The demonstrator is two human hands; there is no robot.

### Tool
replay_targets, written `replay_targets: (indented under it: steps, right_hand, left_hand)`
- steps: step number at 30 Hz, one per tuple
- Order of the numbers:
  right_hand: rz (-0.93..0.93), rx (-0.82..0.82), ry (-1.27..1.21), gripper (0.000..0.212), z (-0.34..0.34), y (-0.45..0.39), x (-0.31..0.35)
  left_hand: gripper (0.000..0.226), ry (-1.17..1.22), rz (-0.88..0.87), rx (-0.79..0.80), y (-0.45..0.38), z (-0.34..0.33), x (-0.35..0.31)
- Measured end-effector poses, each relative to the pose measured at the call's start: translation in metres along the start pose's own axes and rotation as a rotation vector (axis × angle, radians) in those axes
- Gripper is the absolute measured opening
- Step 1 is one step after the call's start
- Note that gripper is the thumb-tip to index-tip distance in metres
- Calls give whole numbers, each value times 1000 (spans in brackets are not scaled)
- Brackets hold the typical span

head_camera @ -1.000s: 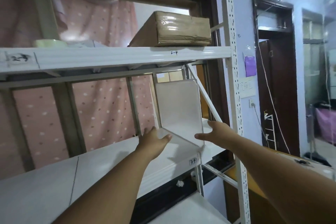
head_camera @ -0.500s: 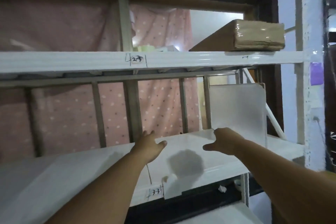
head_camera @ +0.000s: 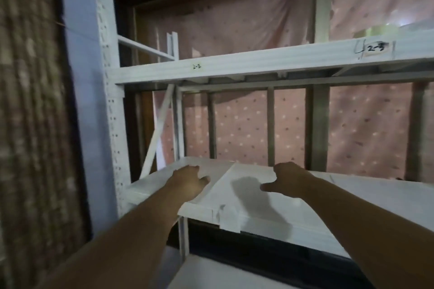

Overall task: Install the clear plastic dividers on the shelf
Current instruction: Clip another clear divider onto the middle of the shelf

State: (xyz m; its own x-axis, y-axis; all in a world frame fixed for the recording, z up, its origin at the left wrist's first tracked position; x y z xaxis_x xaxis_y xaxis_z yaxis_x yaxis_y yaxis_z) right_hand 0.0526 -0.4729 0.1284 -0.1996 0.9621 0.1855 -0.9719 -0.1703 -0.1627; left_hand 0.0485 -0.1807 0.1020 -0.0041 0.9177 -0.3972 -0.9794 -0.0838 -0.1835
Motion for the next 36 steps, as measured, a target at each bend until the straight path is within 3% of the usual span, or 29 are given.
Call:
replay_targets:
  steps: [3, 7, 13, 17, 20, 23, 27, 31, 36]
  right_hand:
    - [129, -5, -30, 66, -15, -19, 54]
    - [249, 44, -80, 74, -40, -38, 115]
    - [342, 127, -108, 66, -90, -63, 188]
    - [354, 142, -87, 60, -120, -77, 218]
    - [329, 117, -38, 50, -135, -85, 228]
    - [320, 73, 31, 39, -137, -89, 231]
    - [380, 45, 63, 28, -130, -84, 234]
    - [430, 36, 73, 28, -126, -71, 230]
    - [448, -6, -27, 27, -106, -54, 210]
  left_hand:
    - [77, -22, 88, -26, 14, 16, 54]
    - [74, 14, 165, -63, 30, 27, 103]
    - [66, 20, 255, -63, 43, 18, 156]
    - [29, 103, 307, -22, 39, 3, 190]
    - [48, 171, 366, -30, 40, -5, 208]
    - [63, 203, 396, -13, 37, -8, 214]
    - [61, 462, 455, -36, 31, -11, 204]
    - [40, 779, 492, -90, 18, -11, 184]
    - [52, 953, 391, -165, 13, -7, 148]
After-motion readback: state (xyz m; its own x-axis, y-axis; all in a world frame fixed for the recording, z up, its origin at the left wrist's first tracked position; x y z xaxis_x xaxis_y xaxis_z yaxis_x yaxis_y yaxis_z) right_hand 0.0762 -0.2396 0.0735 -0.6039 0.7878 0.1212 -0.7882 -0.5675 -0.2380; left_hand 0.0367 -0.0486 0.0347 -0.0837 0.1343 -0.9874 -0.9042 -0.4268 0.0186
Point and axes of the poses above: each hand's wrist, its own y-axis away from the middle knuckle, its own z-axis out of the back of the hand, x = y × z, the point moved 2 cm from there along -y, towards the middle knuckle, and after that the axes turned 1 degree about x, right-handed, at the moved point
